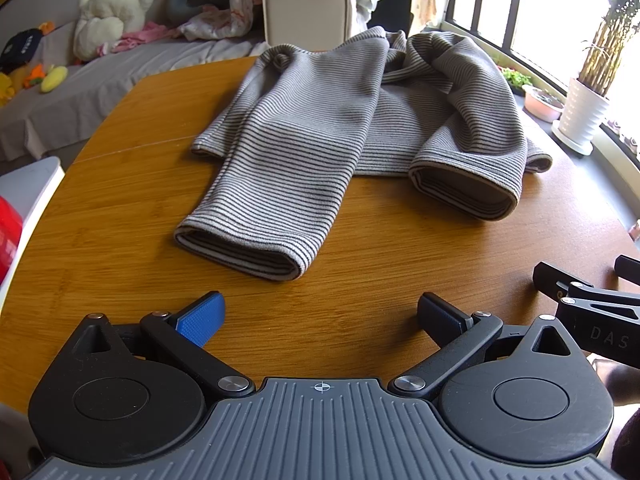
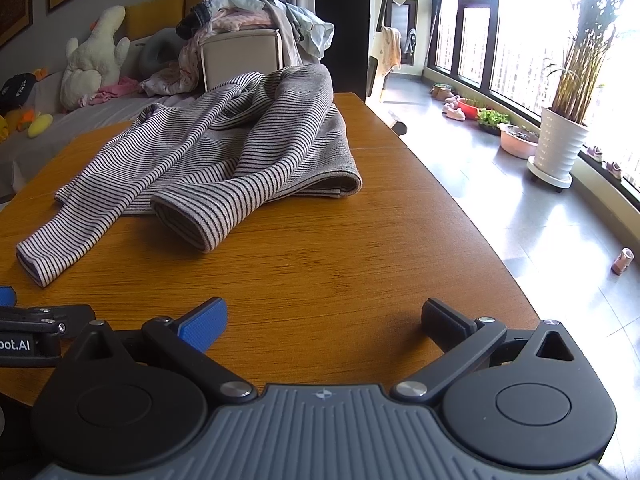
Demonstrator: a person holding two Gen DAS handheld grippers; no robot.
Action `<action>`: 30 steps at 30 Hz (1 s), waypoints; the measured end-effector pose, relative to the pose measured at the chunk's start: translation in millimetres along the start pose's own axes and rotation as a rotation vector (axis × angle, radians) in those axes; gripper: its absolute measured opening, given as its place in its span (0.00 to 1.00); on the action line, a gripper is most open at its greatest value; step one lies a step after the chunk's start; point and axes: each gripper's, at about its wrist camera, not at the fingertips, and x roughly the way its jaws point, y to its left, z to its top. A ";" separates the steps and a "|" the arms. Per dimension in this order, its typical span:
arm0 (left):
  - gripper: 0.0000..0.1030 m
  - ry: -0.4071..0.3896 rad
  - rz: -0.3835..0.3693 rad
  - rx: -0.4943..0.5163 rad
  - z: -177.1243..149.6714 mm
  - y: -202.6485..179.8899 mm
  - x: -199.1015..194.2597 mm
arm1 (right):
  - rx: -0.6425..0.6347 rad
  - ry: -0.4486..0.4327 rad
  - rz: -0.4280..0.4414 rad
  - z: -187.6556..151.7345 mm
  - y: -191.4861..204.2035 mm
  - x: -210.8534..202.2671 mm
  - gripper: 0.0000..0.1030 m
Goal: Fold clothes
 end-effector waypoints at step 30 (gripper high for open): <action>1.00 -0.189 -0.118 0.091 70.1 13.2 -8.2 | 0.021 -0.200 0.211 66.5 -33.5 -2.0 1.00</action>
